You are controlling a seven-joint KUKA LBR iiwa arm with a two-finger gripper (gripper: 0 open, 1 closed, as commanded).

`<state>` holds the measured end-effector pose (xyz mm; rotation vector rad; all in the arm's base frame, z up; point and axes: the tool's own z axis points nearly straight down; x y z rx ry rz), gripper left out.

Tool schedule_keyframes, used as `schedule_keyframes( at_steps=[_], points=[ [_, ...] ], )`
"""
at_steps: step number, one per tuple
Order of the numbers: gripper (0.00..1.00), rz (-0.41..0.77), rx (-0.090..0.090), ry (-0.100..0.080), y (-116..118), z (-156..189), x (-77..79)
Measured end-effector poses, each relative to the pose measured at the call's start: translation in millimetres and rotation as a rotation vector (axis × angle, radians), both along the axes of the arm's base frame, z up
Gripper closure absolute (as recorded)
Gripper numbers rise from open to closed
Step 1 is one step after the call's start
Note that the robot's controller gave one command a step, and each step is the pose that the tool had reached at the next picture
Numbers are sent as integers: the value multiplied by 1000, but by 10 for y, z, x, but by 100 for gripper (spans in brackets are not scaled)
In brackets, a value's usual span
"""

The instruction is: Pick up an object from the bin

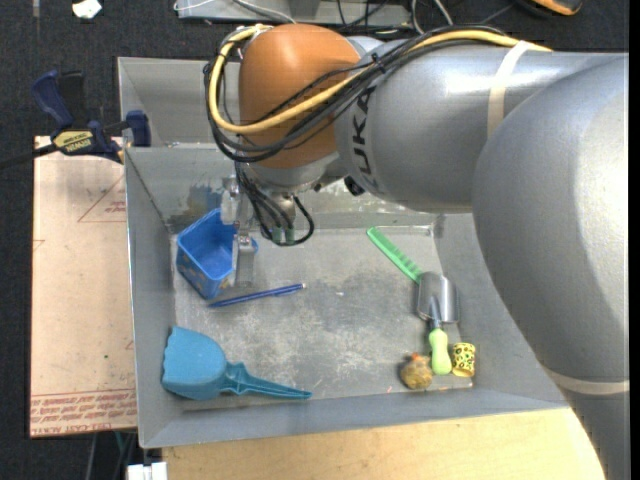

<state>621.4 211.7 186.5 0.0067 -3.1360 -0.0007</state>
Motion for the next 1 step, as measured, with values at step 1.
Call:
schedule_keyframes(
  at_steps=[1],
  points=[
    [0,-3,2,-9,-14,45,22]
  ],
)
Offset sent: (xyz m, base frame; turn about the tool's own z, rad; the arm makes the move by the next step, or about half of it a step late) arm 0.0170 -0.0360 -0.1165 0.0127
